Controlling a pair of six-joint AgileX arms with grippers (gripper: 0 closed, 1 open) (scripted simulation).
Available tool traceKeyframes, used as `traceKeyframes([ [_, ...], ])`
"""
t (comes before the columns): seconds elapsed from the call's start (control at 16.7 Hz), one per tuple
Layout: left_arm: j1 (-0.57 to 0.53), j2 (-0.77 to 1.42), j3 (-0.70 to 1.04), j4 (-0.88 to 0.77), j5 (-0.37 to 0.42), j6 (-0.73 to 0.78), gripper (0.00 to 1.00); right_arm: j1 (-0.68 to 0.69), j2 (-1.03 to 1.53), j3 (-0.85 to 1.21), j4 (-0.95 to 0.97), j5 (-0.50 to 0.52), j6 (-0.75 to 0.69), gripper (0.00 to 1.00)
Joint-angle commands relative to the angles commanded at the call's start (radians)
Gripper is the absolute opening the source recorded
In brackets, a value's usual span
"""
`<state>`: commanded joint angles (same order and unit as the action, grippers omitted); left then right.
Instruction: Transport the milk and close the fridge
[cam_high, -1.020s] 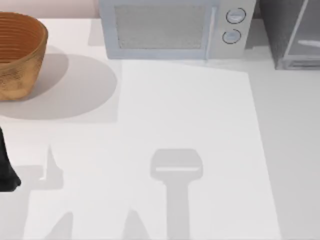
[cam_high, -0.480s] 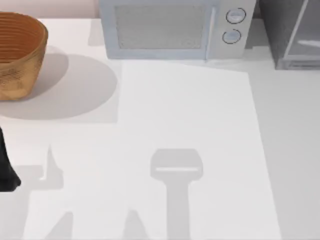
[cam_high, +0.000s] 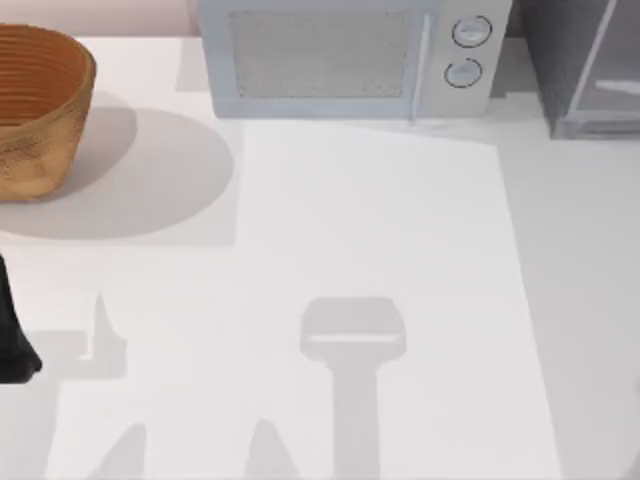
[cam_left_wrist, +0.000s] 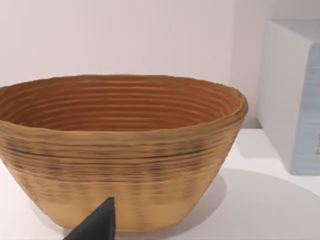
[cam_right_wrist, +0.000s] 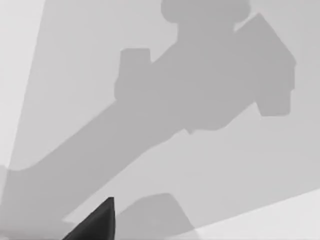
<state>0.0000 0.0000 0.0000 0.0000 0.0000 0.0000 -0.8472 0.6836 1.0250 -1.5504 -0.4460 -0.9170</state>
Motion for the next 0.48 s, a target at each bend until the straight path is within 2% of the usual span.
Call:
traceKeyframes([
  [0.3,0.0,0.0,0.0,0.0,0.0,0.0,1.0,-0.473,0.57,0.154,0.024,-0.247,-0.545,1.0],
  [0.48,0.0,0.0,0.0,0.0,0.0,0.0,1.0,-0.709,0.841,0.221,0.057,-0.369,-0.805,1.0],
])
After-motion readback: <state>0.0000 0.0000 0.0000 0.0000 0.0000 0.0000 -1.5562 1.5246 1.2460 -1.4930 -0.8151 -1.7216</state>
